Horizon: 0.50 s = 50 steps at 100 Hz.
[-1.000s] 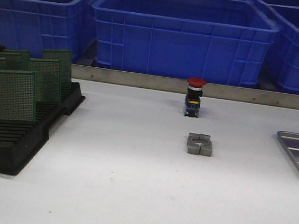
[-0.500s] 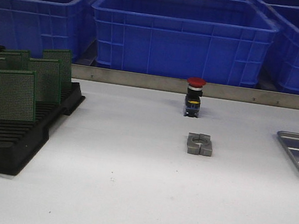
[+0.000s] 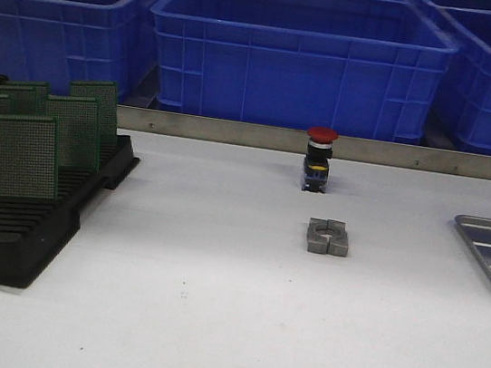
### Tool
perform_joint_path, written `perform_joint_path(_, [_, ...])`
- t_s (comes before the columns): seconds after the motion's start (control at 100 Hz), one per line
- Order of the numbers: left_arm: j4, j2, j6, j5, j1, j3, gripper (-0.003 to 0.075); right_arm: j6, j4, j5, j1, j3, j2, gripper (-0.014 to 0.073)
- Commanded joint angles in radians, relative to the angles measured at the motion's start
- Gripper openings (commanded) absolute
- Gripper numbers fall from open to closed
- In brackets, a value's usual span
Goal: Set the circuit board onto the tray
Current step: 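Reach the left gripper into the black rack and grasp a green board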
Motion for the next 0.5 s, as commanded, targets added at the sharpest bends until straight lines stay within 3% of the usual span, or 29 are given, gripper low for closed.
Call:
perform_joint_path(0.0, [-0.017, 0.059, 0.072, -0.013, -0.005, -0.084, 0.0608, -0.001, -0.003, -0.087, 0.003, -0.012, -0.022, -0.0068])
perform_joint_path(0.12, [-0.017, 0.170, 0.123, 0.039, -0.007, -0.158, 0.0608, -0.001, -0.003, -0.087, 0.003, -0.012, -0.022, -0.0068])
perform_joint_path(0.28, [-0.030, 0.288, 0.296, 0.114, -0.009, -0.216, 0.0608, -0.001, -0.003, -0.087, 0.003, -0.012, -0.022, -0.0068])
perform_joint_path(0.49, [-0.081, 0.367, 0.428, 0.123, -0.009, -0.227, 0.0608, -0.001, -0.003, -0.087, 0.003, -0.012, -0.022, -0.0068])
